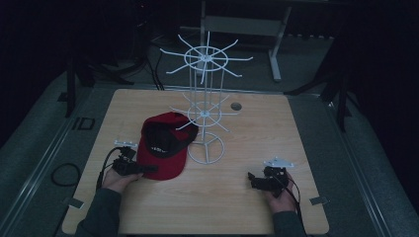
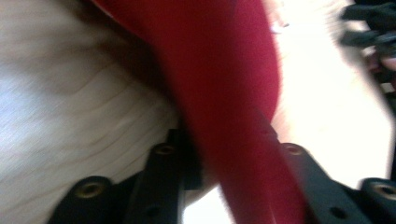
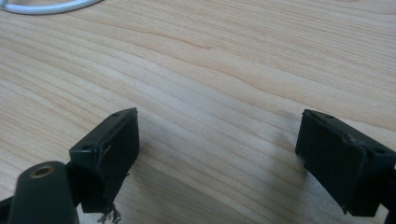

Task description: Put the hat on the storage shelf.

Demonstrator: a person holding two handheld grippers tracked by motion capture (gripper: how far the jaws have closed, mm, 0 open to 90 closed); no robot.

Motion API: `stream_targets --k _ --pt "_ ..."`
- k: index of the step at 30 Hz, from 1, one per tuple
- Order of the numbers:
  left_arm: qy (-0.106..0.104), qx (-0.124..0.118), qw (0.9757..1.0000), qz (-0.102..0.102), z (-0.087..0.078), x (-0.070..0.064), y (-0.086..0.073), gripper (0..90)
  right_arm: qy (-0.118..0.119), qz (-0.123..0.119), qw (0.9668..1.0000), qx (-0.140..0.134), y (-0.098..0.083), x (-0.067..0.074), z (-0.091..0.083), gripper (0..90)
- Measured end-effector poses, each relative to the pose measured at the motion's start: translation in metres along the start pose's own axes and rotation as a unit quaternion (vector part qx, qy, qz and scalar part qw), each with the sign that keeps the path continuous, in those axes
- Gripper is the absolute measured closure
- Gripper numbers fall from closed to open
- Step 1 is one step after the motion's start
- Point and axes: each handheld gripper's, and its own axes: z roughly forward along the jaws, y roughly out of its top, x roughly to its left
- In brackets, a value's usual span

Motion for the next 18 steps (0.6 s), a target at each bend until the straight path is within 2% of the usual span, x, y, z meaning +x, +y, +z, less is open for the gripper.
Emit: stream_targets --k 6,7,8,9,11,12,13,14,18 --pt "0.002 -0.023 0.9996 -0.016 -0.003 -0.001 0.002 82.7 0.0 0.0 1.0 0.0 0.0 0.0 0.0 13.4" --pt "0.006 -0.028 0.9995 -0.01 -0.005 -0.002 0.002 84.5 0.0 0.0 1.0 0.0 0.0 0.0 0.0 13.4" --pt "0.02 -0.032 0.9993 -0.001 -0.006 -0.007 0.003 84.7 0.0 0.0 1.0 0.0 0.0 0.0 0.0 13.4" --pt "0.02 -0.032 0.9993 -0.001 -0.006 -0.007 0.003 84.8 0.0 0.0 1.0 0.0 0.0 0.0 0.0 13.4" --pt "0.033 -0.036 0.9988 0.004 -0.009 -0.01 0.004 85.0 0.0 0.0 1.0 0.0 0.0 0.0 0.0 13.4" --pt "0.043 -0.048 0.9979 0.004 -0.012 -0.011 0.005 85.1 0.0 0.0 1.0 0.0 0.0 0.0 0.0 13.4" --pt "0.043 -0.048 0.9979 0.004 -0.012 -0.011 0.005 85.1 0.0 0.0 1.0 0.0 0.0 0.0 0.0 13.4" --pt "0.046 -0.061 0.9971 0.0 -0.015 -0.011 0.005 85.2 0.0 0.0 1.0 0.0 0.0 0.0 0.0 13.4" --pt "0.048 -0.072 0.9963 0.002 -0.02 -0.011 0.007 85.2 0.0 0.0 1.0 0.0 0.0 0.0 0.0 13.4"
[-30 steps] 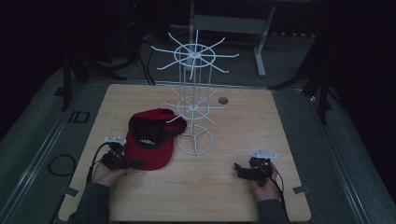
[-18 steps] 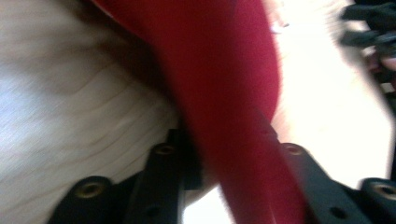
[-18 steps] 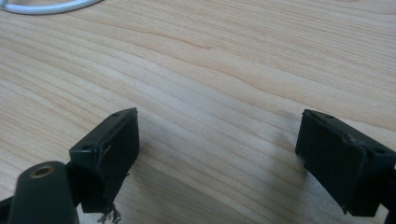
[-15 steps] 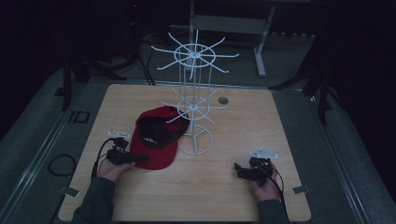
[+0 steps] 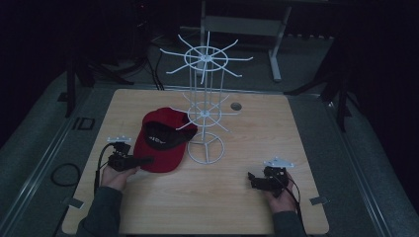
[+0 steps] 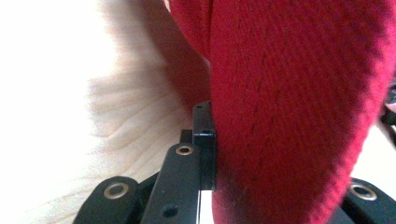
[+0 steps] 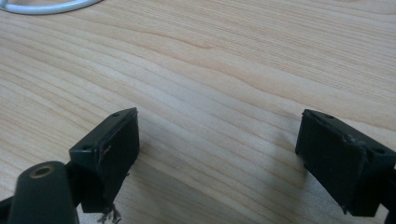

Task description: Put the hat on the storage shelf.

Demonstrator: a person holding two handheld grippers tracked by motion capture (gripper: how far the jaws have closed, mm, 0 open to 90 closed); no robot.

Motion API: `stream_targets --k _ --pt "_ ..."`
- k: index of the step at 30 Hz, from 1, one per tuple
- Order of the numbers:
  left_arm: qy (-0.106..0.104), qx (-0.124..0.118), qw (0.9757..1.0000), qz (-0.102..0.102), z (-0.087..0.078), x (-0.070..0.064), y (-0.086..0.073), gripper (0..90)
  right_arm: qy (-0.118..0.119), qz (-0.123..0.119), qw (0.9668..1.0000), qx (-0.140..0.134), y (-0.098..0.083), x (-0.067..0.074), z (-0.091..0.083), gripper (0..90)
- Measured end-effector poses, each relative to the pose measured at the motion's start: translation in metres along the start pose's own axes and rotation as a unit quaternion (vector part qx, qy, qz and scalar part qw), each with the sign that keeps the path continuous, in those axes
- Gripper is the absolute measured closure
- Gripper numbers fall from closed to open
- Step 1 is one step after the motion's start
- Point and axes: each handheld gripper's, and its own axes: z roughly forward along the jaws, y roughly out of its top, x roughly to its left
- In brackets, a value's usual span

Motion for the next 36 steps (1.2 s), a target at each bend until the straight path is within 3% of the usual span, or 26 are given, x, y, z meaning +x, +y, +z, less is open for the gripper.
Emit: stream_targets --k 3,12,22,36 --pt "0.01 -0.006 0.9998 0.016 -0.004 -0.002 0.002 85.1 0.0 0.0 1.0 0.0 0.0 0.0 0.0 13.4" --pt "0.02 -0.027 0.9993 0.015 -0.018 -0.002 0.006 85.0 0.0 0.0 1.0 0.0 0.0 0.0 0.0 13.4" --pt "0.038 -0.062 0.9971 0.02 -0.035 -0.003 0.011 84.9 0.0 0.0 1.0 0.0 0.0 0.0 0.0 13.4" --pt "0.036 -0.095 0.9947 0.015 -0.051 -0.005 0.016 84.8 0.0 0.0 1.0 0.0 0.0 0.0 0.0 13.4"
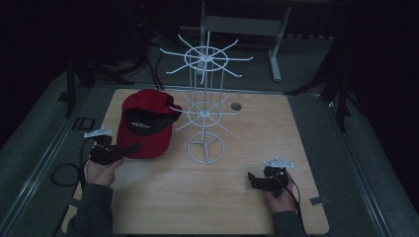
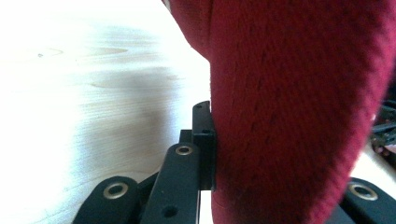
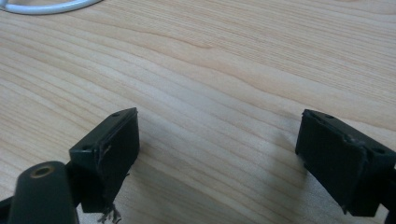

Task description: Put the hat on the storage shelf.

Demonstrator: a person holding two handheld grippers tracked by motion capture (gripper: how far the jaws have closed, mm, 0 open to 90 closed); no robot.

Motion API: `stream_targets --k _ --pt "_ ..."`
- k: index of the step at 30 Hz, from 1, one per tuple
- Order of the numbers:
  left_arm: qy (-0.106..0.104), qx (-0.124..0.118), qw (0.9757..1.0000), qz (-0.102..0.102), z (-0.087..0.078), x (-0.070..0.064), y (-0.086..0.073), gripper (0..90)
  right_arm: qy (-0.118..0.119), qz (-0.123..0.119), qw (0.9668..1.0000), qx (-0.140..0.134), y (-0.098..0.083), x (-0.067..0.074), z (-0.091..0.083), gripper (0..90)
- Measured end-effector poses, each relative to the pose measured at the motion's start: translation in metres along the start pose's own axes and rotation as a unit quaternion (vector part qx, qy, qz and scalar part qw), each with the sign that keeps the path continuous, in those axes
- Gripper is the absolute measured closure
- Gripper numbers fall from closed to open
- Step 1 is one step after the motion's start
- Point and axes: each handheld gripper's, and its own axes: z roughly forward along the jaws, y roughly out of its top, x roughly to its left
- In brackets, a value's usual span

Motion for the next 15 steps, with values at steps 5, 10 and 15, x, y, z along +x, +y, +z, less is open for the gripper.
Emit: stream_targets --k 5,10,15 --pt "0.003 -0.007 1.0 0.005 -0.004 -0.002 0.002 84.8 0.0 0.0 1.0 0.0 0.0 0.0 0.0 13.4" --pt "0.005 -0.019 0.9998 0.004 -0.008 -0.004 0.005 84.8 0.0 0.0 1.0 0.0 0.0 0.0 0.0 13.4" --pt "0.009 -0.028 0.9995 0.009 -0.012 -0.006 0.008 84.8 0.0 0.0 1.0 0.0 0.0 0.0 0.0 13.4"
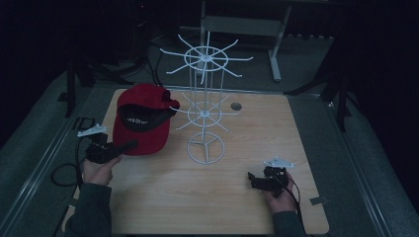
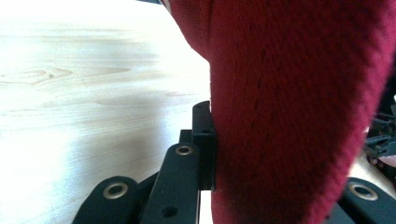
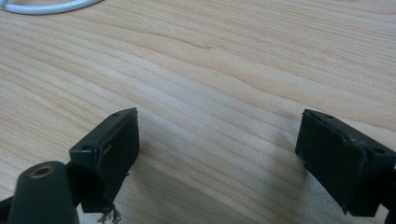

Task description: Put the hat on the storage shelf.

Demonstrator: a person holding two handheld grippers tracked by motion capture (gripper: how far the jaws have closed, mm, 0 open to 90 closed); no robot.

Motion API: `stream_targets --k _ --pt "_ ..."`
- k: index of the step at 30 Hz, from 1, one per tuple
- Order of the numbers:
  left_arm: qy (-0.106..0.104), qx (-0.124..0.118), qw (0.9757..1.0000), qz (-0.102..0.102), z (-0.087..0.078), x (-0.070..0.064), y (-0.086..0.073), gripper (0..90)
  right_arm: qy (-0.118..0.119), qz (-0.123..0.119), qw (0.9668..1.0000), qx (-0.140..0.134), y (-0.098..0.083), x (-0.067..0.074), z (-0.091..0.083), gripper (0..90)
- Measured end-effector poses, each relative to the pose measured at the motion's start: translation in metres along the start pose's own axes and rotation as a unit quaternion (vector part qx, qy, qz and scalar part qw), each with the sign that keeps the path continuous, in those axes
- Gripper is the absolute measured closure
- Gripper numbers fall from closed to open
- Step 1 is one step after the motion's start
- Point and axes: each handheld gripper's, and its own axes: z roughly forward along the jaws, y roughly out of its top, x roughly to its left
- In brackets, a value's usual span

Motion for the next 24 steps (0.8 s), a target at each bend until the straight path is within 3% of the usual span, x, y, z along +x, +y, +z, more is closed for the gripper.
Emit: stream_targets --k 24 --pt "0.006 -0.046 0.9988 0.014 -0.018 -0.016 0.018 84.8 0.0 -0.001 1.0 -0.001 0.0 0.0 0.0 13.4"
